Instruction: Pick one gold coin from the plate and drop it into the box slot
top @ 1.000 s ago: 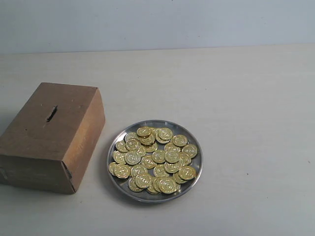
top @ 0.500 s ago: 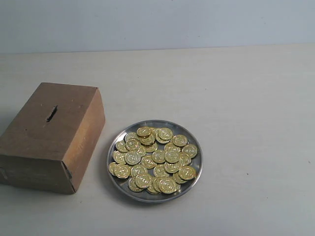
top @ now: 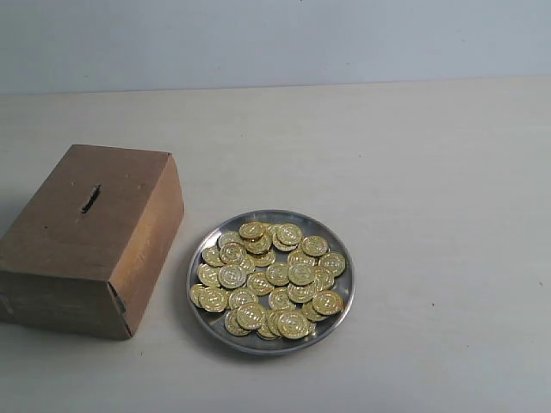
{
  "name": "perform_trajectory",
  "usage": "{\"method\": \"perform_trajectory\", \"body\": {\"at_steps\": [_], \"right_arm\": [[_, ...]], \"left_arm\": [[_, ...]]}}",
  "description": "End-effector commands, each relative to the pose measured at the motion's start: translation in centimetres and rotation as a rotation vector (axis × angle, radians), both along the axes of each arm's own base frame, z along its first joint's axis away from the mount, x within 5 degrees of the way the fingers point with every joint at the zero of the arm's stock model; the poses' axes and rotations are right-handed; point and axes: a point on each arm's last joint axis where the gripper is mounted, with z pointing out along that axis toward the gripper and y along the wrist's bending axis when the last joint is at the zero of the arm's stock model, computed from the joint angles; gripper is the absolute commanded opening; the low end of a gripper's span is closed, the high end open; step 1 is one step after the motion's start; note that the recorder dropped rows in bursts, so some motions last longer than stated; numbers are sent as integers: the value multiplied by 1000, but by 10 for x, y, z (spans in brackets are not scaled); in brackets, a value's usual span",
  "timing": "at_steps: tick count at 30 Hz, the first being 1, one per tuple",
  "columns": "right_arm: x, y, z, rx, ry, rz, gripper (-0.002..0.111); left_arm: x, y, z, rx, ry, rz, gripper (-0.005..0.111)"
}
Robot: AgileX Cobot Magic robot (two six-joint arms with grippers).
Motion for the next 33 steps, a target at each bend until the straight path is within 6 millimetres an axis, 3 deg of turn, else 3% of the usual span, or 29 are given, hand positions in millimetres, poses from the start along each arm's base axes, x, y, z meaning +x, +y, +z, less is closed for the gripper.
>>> {"method": "perform_trajectory", "body": {"at_steps": [1, 33], "right_arm": [[0, 0, -1, 0, -5, -5, 0], [0, 0, -1, 0, -5, -5, 0]], "left_arm": [[0, 0, 0, -2, -9, 3, 0], [0, 0, 0, -2, -9, 3, 0]]}}
